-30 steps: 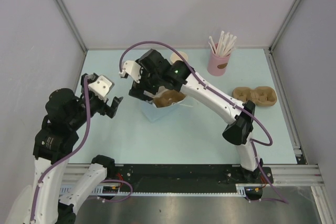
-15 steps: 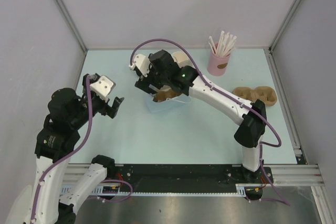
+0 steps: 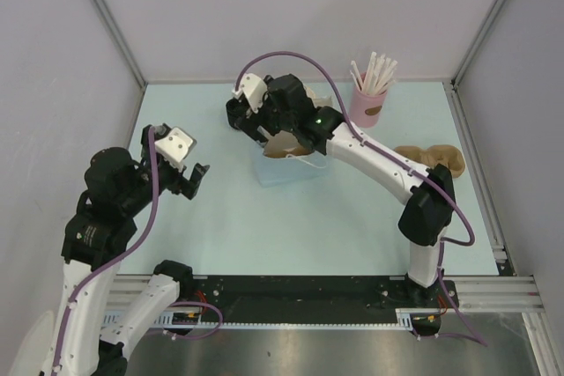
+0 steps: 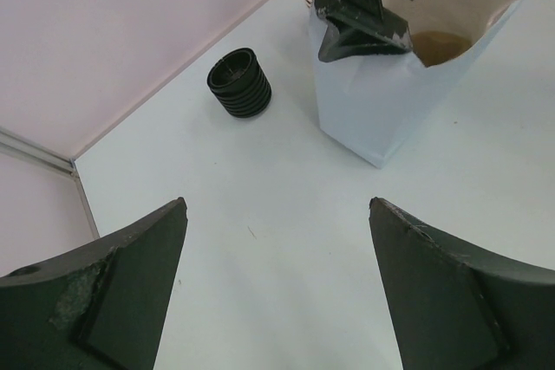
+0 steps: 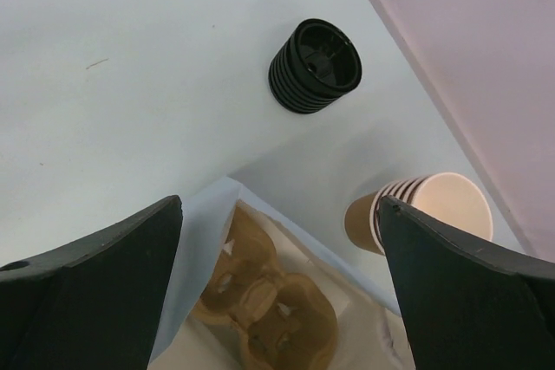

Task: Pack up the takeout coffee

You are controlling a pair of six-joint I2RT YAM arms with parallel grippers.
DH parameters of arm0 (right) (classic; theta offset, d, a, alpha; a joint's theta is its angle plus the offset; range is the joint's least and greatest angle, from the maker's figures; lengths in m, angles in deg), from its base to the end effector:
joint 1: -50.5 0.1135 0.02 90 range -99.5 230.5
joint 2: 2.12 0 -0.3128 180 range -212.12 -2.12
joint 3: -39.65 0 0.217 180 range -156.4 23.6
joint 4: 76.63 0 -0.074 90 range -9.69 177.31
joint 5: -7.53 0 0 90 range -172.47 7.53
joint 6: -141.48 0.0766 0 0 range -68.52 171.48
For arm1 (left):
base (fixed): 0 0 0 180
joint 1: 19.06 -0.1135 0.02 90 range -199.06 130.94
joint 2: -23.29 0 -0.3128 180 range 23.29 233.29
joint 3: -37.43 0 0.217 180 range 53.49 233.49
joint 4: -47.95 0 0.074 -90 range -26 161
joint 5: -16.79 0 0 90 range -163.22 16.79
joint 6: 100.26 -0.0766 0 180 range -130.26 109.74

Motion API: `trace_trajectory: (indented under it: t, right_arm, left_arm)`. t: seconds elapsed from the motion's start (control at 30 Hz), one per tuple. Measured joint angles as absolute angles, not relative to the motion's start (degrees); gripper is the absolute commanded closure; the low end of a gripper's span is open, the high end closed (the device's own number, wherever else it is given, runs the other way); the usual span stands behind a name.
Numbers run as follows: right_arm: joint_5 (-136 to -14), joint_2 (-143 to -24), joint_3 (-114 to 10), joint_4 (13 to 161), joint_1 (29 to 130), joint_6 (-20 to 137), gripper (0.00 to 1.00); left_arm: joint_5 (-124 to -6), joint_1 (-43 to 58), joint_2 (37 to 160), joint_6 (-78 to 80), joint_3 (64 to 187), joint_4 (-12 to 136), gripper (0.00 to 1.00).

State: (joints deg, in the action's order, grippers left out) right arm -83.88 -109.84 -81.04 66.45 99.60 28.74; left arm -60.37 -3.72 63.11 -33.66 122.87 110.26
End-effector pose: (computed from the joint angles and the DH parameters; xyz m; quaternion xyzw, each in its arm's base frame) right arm 0.3054 0.3497 0.3990 -0.4864 0.6829 0.1142 0.5330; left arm 0.0668 -0.0360 0.4262 0.3274 0.7299 -0.0478 0.5981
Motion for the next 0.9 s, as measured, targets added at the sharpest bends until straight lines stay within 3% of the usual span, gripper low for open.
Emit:
trace_trajectory:
  t: [0.37, 0.6, 0.8, 0.9]
  right_arm:
    - [-88.5, -107.2, -76.5, 73.4, 98.3, 30.2, 0.00]
    - [-94.3, -107.6, -76.0, 76.8, 98.8, 31.5, 0.07]
    - [-96.8, -108.8, -79.4, 72.8, 98.9, 33.1, 0.10]
    - [-98.1, -108.9, -80.7, 69.7, 99.2, 33.4, 0.07]
  left_arm:
    - [-59.3, -4.2, 63.3, -33.1, 121.4, 109.4, 0.09]
    - [-59.0, -4.5, 63.3, -32.8, 121.4, 109.4, 0.09]
    - [-58.9, -4.7, 63.3, -32.8, 121.4, 109.3, 0.09]
    - [-58.9, -4.7, 63.3, -32.8, 121.4, 109.3, 0.09]
